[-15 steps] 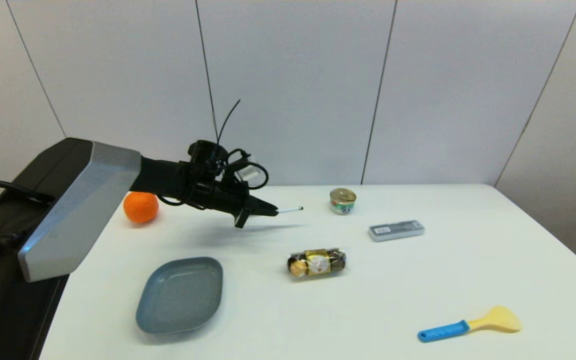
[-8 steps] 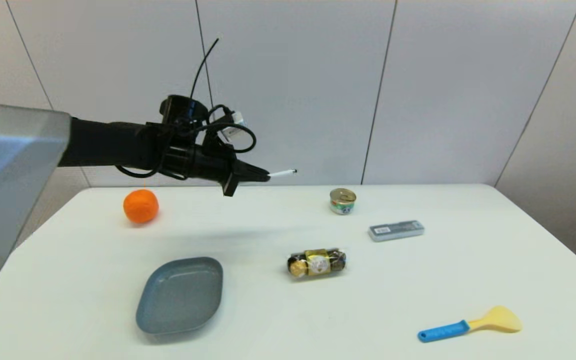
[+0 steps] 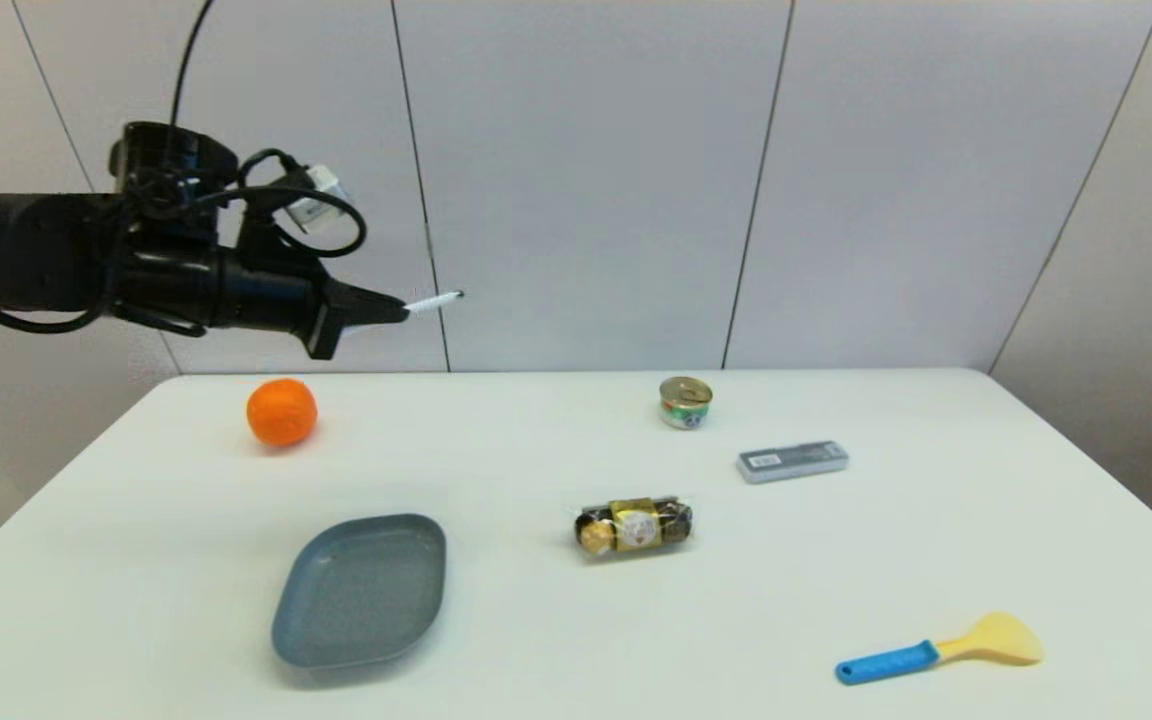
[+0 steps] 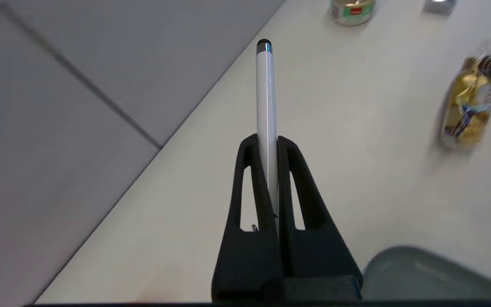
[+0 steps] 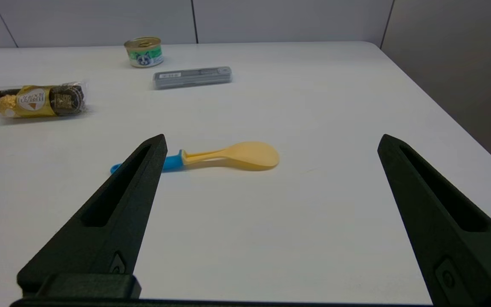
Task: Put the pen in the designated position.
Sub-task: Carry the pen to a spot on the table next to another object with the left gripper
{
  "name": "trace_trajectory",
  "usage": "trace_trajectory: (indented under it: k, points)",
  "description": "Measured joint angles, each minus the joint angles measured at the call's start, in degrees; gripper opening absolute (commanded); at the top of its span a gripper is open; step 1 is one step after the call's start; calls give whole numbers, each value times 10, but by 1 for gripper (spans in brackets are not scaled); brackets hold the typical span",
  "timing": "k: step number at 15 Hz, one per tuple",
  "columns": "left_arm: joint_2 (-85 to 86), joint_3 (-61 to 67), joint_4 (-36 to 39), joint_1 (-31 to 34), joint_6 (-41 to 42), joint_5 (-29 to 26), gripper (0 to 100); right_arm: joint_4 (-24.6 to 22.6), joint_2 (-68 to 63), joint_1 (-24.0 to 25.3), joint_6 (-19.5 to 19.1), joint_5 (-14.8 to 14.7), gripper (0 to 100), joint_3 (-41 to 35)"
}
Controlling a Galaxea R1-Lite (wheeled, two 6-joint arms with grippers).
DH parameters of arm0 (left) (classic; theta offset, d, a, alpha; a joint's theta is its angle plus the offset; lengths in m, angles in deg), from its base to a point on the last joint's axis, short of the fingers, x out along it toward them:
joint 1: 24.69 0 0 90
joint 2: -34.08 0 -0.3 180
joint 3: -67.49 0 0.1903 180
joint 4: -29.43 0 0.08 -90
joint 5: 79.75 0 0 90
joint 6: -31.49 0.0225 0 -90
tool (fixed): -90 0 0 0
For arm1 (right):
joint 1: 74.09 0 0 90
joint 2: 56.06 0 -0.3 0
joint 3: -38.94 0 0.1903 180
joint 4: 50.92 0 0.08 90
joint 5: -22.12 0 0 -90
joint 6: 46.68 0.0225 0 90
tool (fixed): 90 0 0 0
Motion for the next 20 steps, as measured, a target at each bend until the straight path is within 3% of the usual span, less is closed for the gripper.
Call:
trace_trajectory:
  k: [4,6,8,13,20]
  points:
    - [30,53,-3,98,124,-113,0,0,0,0,0,0,100,0]
    - [31,73,-30,122,199,-167,0,0,0,0,0,0,100,0]
    - [23,79,-80,128,274,-187,0,0,0,0,0,0,100,0]
    - [-19,73,-227,117,468,-135,0,0,0,0,0,0,100,0]
    - [-88,39,-198,64,434,-80,0,0,0,0,0,0,100,0]
